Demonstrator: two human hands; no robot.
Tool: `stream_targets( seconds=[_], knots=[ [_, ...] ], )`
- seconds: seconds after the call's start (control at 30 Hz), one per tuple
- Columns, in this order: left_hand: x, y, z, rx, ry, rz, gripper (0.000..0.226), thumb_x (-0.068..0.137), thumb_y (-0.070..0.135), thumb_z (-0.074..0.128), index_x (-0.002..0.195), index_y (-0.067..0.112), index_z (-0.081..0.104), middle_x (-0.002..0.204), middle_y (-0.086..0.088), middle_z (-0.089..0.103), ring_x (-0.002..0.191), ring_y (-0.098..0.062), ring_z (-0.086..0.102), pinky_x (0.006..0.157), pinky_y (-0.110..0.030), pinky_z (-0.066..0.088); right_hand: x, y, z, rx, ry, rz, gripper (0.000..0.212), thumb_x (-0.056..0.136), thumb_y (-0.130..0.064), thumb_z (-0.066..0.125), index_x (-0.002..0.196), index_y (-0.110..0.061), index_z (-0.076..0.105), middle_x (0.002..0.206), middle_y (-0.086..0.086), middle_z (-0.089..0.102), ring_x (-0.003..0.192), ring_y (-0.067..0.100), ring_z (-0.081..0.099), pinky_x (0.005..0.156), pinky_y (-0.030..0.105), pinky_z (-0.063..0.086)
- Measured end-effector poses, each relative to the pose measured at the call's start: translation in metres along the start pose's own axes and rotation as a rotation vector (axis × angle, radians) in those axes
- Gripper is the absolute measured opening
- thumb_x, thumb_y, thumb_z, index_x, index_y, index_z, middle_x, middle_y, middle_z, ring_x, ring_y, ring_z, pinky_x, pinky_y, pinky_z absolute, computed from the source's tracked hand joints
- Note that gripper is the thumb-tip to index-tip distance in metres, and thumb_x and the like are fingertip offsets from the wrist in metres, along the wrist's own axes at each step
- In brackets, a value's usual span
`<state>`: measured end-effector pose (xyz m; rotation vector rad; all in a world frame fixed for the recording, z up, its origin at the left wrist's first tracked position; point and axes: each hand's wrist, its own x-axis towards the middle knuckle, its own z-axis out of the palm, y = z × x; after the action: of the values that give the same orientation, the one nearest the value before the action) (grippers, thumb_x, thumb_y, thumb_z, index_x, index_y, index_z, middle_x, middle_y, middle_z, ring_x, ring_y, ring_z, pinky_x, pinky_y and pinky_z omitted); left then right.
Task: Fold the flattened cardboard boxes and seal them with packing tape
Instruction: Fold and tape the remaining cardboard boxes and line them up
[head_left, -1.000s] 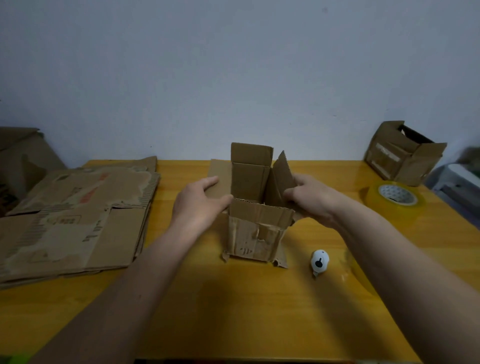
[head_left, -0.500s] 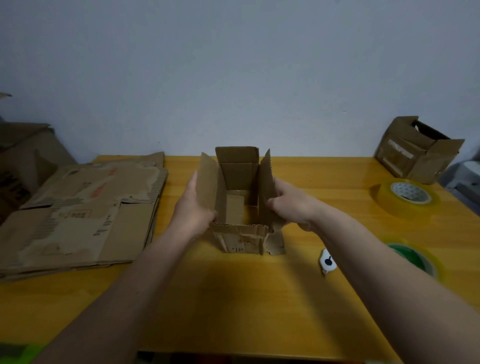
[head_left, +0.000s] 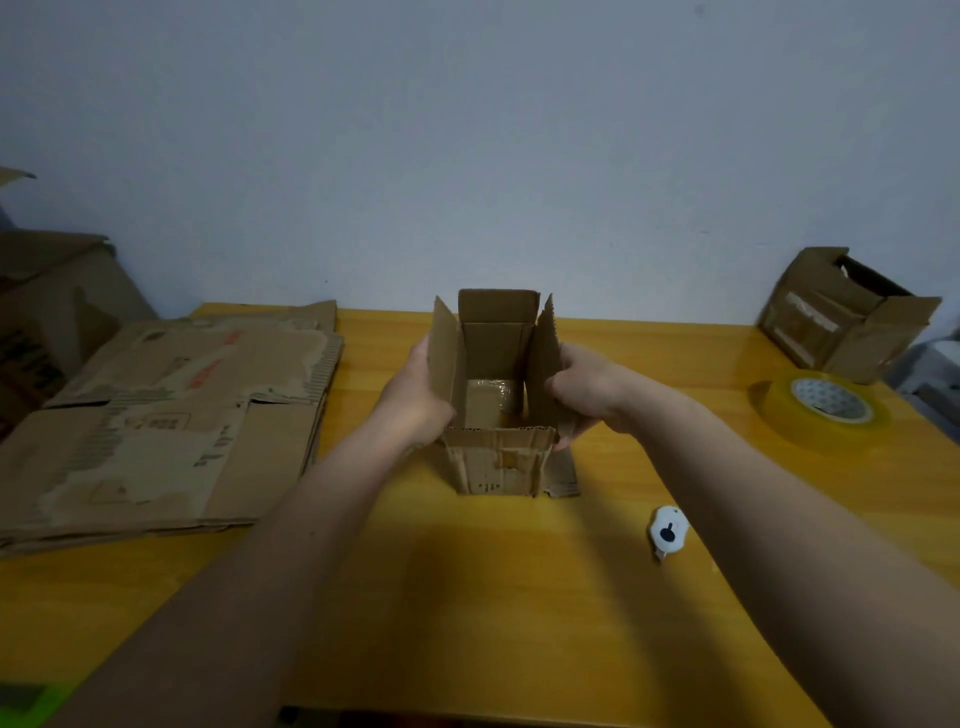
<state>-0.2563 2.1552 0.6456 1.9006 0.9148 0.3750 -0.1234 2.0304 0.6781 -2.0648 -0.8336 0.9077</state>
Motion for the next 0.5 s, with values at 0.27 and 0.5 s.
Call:
stream_targets(
  seconds=[0.27,0.5],
  knots=[
    [0.031,0.009,-0.004,-0.121,-0.063,-0.094,0.078,0.092,-0.007,0.050,0.150,0.037,0.021,0.099,-0.002,0.058,0.072,-0.024,0.067,0.055,-0.033,0.059,0.023,0.003,-0.010,0.087,0.058,0.028,0.027,0.096,0.001,0.031,0.092,-0.017,0.051,0.089,0.016,0.065,0.072,0.032,0.069,0.059,0.038,0.059],
    [0.000,-0.006,-0.004,-0.154,-0.109,-0.058,0.096,0.086,-0.004,0.065,0.153,0.038,0.011,0.122,0.001,0.051,0.083,-0.013,0.058,0.061,-0.031,0.057,-0.006,0.013,-0.015,0.090,-0.120,0.010,0.027,0.098,0.003,0.032,0.100,-0.019,0.048,0.096,0.013,0.063,0.073,0.028,0.071,0.060,0.037,0.060]
  ],
)
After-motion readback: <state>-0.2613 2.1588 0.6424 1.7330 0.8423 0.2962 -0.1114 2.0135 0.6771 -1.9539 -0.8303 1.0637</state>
